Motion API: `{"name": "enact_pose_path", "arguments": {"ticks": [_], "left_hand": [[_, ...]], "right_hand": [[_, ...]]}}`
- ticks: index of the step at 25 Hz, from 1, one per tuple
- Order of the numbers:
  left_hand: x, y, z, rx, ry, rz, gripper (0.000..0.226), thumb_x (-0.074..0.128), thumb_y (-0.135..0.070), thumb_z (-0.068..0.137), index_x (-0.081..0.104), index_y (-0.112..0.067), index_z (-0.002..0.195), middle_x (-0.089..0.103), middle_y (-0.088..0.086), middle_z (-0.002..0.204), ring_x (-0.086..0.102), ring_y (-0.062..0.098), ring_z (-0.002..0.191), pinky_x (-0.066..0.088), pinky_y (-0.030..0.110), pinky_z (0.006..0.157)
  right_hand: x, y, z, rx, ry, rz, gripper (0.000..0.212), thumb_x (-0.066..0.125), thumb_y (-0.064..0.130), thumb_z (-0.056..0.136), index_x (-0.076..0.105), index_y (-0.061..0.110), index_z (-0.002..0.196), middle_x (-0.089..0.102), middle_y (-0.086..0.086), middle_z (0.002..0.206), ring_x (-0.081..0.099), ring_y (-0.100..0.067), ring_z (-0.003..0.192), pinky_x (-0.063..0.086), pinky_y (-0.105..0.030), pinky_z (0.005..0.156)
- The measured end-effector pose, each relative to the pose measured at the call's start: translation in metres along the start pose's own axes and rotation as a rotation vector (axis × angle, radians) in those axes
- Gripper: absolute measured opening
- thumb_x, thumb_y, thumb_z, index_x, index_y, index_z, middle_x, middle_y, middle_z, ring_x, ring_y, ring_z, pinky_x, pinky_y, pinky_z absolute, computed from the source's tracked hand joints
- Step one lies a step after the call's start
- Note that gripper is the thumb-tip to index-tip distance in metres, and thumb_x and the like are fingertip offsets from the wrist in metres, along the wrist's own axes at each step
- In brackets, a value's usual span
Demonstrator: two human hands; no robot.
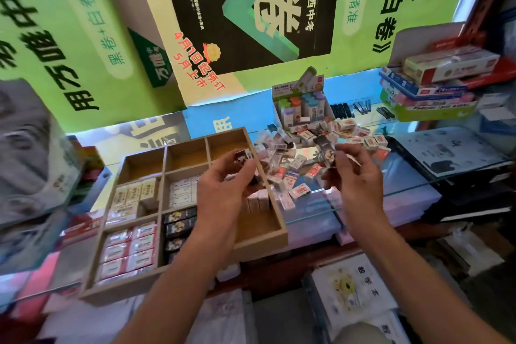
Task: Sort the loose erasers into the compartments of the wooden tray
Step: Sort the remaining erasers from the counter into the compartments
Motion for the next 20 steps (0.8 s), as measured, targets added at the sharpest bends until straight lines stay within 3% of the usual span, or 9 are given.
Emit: {"name": "enact_pose_path", "arguments": {"ticks": [2, 6, 9, 11, 14, 16, 18, 20], "left_hand": [[-0.026, 0.008, -0.010, -0.121, -0.029, -0.213, 0.031, 0.073, -0.018, 0.074, 0.067, -0.011, 0.103, 0.075, 0.005, 0.094, 0.072, 0.023, 0.089, 0.059, 0.028, 0.062], [-0.083, -0.004, -0.030, -0.154, -0.092, -0.248, 0.022, 0.073, -0.018, 0.077, 0.065, -0.014, 0.097, 0.075, 0.005, 0.086, 0.069, 0.015, 0.073, 0.051, 0.022, 0.054], [-0.117, -0.014, -0.042, -0.162, -0.130, -0.369, 0.020, 0.071, -0.005, 0.080, 0.059, -0.015, 0.093, 0.071, 0.012, 0.097, 0.071, 0.017, 0.074, 0.056, 0.022, 0.058], [-0.138, -0.020, -0.049, -0.150, -0.162, -0.398, 0.021, 0.067, 0.003, 0.083, 0.058, -0.014, 0.092, 0.069, 0.016, 0.097, 0.072, 0.019, 0.073, 0.060, 0.023, 0.065], [-0.168, -0.026, -0.056, -0.130, -0.210, -0.373, 0.020, 0.067, 0.006, 0.083, 0.057, -0.011, 0.085, 0.069, 0.018, 0.094, 0.072, 0.022, 0.072, 0.060, 0.023, 0.069], [-0.185, -0.023, -0.058, -0.151, -0.244, -0.329, 0.020, 0.068, 0.006, 0.083, 0.056, -0.010, 0.082, 0.069, 0.018, 0.095, 0.072, 0.023, 0.075, 0.060, 0.024, 0.067], [-0.196, -0.015, -0.059, -0.181, -0.262, -0.264, 0.018, 0.070, 0.005, 0.083, 0.057, -0.008, 0.082, 0.069, 0.017, 0.093, 0.073, 0.023, 0.075, 0.061, 0.025, 0.066], [-0.203, -0.009, -0.058, -0.187, -0.271, -0.172, 0.015, 0.072, 0.002, 0.083, 0.060, -0.007, 0.082, 0.071, 0.015, 0.093, 0.073, 0.024, 0.078, 0.059, 0.026, 0.064]], "right_hand": [[0.037, -0.001, -0.029, 0.186, 0.115, 0.164, 0.014, 0.053, 0.007, 0.099, 0.065, 0.015, 0.102, 0.064, 0.004, 0.062, 0.061, -0.016, 0.058, 0.054, -0.026, 0.052], [0.108, 0.002, -0.093, 0.484, 0.375, 0.366, 0.017, 0.052, 0.001, 0.097, 0.064, 0.008, 0.107, 0.066, -0.008, 0.071, 0.066, -0.017, 0.058, 0.060, -0.029, 0.056], [0.143, 0.010, -0.126, 0.556, 0.517, 0.433, 0.026, 0.052, 0.003, 0.094, 0.061, 0.010, 0.118, 0.069, -0.013, 0.088, 0.069, -0.021, 0.065, 0.061, -0.032, 0.062], [0.159, 0.015, -0.141, 0.572, 0.589, 0.446, 0.027, 0.053, 0.006, 0.092, 0.060, 0.015, 0.117, 0.072, -0.011, 0.089, 0.069, -0.020, 0.066, 0.060, -0.031, 0.060], [0.173, 0.007, -0.147, 0.550, 0.556, 0.300, 0.029, 0.053, 0.000, 0.092, 0.060, 0.015, 0.116, 0.072, -0.011, 0.089, 0.067, -0.019, 0.066, 0.056, -0.028, 0.056], [0.176, -0.008, -0.144, 0.501, 0.490, 0.043, 0.026, 0.051, -0.003, 0.093, 0.063, 0.012, 0.110, 0.072, -0.012, 0.095, 0.065, -0.017, 0.067, 0.052, -0.026, 0.051], [0.172, -0.015, -0.134, 0.367, 0.430, -0.250, 0.023, 0.052, 0.001, 0.094, 0.066, 0.017, 0.101, 0.072, -0.009, 0.098, 0.062, -0.013, 0.065, 0.045, -0.022, 0.046], [0.172, -0.007, -0.125, 0.140, 0.432, -0.488, 0.018, 0.057, 0.006, 0.093, 0.065, 0.022, 0.098, 0.071, -0.002, 0.095, 0.062, -0.011, 0.071, 0.045, -0.021, 0.052]]}}
Point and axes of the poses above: each hand's wrist, its own z-axis towards the middle knuckle, its own x-axis out of the palm, y = z × x, the point moved 10 cm from there along z, towards the middle knuckle
